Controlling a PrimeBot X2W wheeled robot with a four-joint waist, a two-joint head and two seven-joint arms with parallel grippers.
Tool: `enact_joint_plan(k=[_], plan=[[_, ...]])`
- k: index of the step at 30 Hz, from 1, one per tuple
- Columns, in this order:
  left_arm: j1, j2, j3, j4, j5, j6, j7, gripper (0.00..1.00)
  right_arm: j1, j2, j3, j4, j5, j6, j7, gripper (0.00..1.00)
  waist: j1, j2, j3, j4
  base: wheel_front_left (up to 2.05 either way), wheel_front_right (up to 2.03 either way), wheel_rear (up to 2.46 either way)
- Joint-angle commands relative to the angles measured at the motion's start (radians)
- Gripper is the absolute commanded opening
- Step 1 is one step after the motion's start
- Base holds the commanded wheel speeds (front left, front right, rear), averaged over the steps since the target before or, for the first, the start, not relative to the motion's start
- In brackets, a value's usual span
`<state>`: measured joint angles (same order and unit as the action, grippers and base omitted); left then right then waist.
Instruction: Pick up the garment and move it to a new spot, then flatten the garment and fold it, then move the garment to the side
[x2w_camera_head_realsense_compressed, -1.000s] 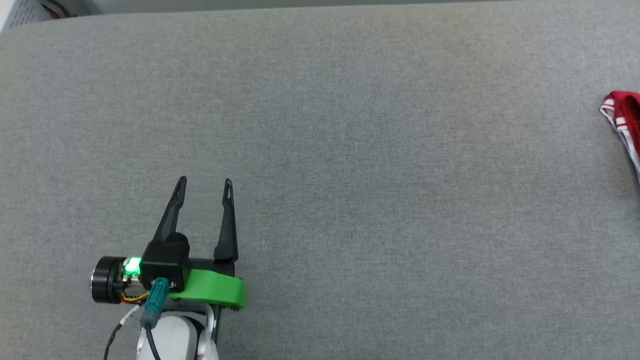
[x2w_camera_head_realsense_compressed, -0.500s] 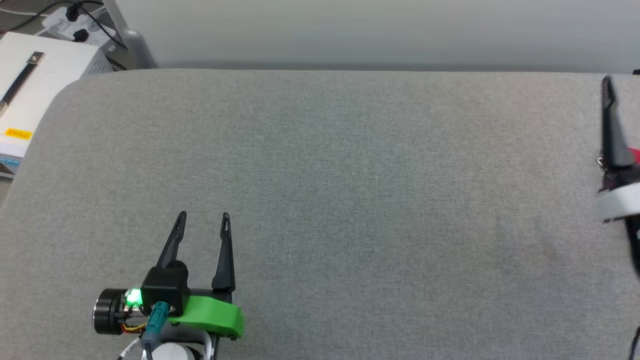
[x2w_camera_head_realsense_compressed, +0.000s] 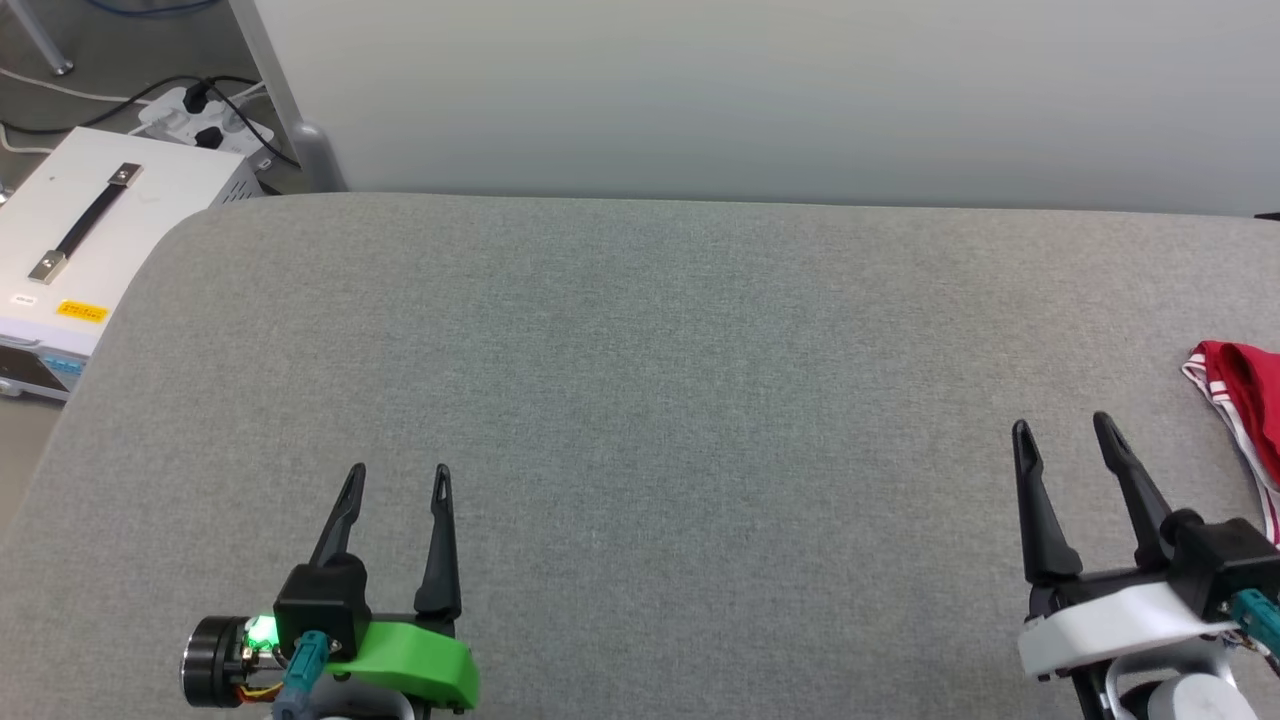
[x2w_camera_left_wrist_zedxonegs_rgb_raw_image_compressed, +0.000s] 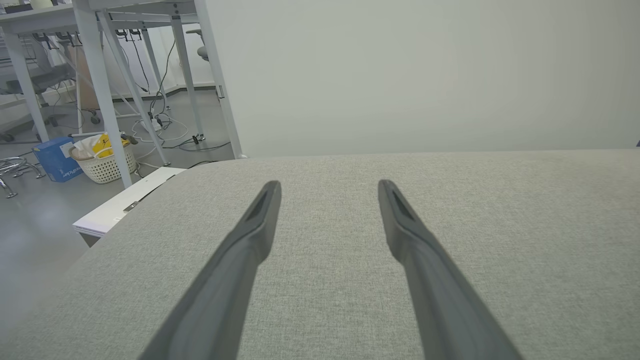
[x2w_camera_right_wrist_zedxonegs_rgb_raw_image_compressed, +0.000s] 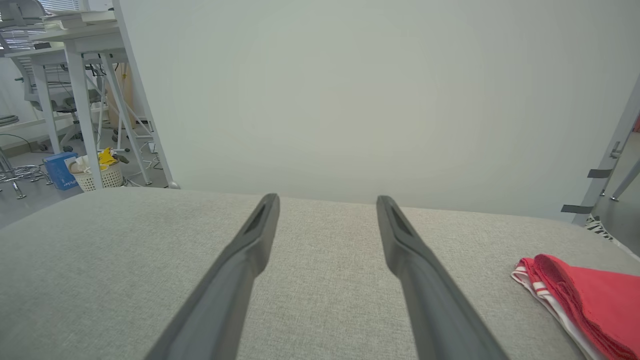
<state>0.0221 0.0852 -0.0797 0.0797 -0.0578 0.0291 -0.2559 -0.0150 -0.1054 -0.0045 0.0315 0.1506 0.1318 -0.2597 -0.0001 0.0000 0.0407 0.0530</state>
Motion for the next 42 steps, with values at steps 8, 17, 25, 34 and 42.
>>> enact_joint_plan(k=[8, 17, 25, 34, 42], plan=[[0.042, -0.015, 0.013, 0.006, -0.025, -0.018, -0.006, 1.0, 0.112, 0.04, -0.023, -0.006, 0.005, -0.001, -0.002, 1.0, 0.0001, 0.0, -0.036, -0.005, 0.0, 0.0, 0.0], [0.067, -0.021, 0.019, 0.007, -0.028, -0.032, -0.006, 1.0, 0.174, 0.052, -0.036, -0.014, 0.023, -0.001, -0.002, 1.0, 0.0001, 0.0, -0.054, -0.006, 0.0, 0.0, 0.0], [0.076, -0.025, 0.018, 0.015, -0.019, -0.038, -0.006, 1.0, 0.181, 0.054, -0.032, -0.014, 0.029, -0.001, -0.002, 1.0, 0.0001, 0.0, -0.053, -0.007, 0.0, 0.0, 0.0], [0.059, -0.02, 0.019, 0.011, -0.02, -0.034, 0.008, 0.0, 0.163, 0.053, -0.03, -0.007, 0.016, 0.0, 0.006, 0.0, 0.0001, 0.0, -0.053, -0.008, 0.0, 0.0, 0.0], [0.053, -0.021, 0.023, 0.005, -0.015, -0.034, 0.024, 0.0, 0.154, 0.053, -0.028, -0.008, 0.006, 0.0, 0.023, 0.0, 0.0001, 0.0, -0.052, -0.011, 0.0, 0.0, 0.0]])
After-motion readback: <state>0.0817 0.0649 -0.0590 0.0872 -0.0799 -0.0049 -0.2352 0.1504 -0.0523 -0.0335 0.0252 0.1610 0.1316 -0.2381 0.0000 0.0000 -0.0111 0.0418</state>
